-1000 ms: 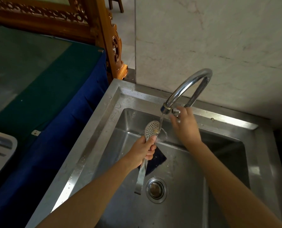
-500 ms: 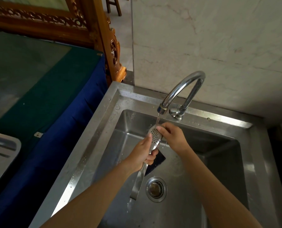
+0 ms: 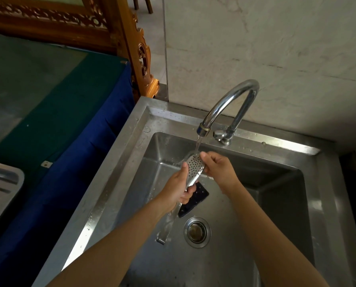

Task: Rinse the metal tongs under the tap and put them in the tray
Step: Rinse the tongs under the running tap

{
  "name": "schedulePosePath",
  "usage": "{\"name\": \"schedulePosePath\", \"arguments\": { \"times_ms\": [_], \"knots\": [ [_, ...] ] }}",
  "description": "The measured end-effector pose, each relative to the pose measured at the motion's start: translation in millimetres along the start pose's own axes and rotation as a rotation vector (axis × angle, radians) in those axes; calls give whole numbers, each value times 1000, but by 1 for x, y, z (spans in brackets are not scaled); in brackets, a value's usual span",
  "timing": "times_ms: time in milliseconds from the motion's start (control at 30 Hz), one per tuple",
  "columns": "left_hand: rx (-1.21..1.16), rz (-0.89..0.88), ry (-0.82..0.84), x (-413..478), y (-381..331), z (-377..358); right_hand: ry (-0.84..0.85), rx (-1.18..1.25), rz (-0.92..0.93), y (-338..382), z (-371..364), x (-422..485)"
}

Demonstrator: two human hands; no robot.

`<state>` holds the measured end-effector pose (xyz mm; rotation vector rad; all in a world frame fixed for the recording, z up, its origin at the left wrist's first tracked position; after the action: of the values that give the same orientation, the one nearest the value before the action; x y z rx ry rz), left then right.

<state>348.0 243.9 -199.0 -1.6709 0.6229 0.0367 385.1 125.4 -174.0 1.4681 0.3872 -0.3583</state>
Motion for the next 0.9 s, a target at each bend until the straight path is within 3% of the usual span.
{"name": "schedulePosePath", "arguments": {
  "times_ms": [133, 300, 400, 500, 667, 900],
  "knots": [
    [48, -14, 6, 3, -1, -1, -192, 17, -39, 1, 7, 3],
    [26, -68, -16, 7, 1, 2, -316, -190, -32, 9, 18, 1],
    [-2, -107, -54, 11, 1, 6, -400, -513, -10, 14, 25, 1],
    [-6, -126, -52, 13, -1, 8, -335, -798, 31, 15, 19, 0],
    [58, -101, -78, 11, -8, 6, -460, -525, 134, 25, 16, -20],
    [72, -116, -78, 6, -29, 1, -221, -270, 119, 41, -19, -21]
  ]
}}
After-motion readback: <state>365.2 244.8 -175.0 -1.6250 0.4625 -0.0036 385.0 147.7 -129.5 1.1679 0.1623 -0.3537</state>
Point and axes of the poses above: each hand's wrist, its own x-axis towards the middle knuckle, its own z-axis out of the back of the hand, y = z × x, the point moved 7 cm from there along x, towards the middle knuckle, and after that the axes turned 11 degrees about -z, right-handed, at the moved point
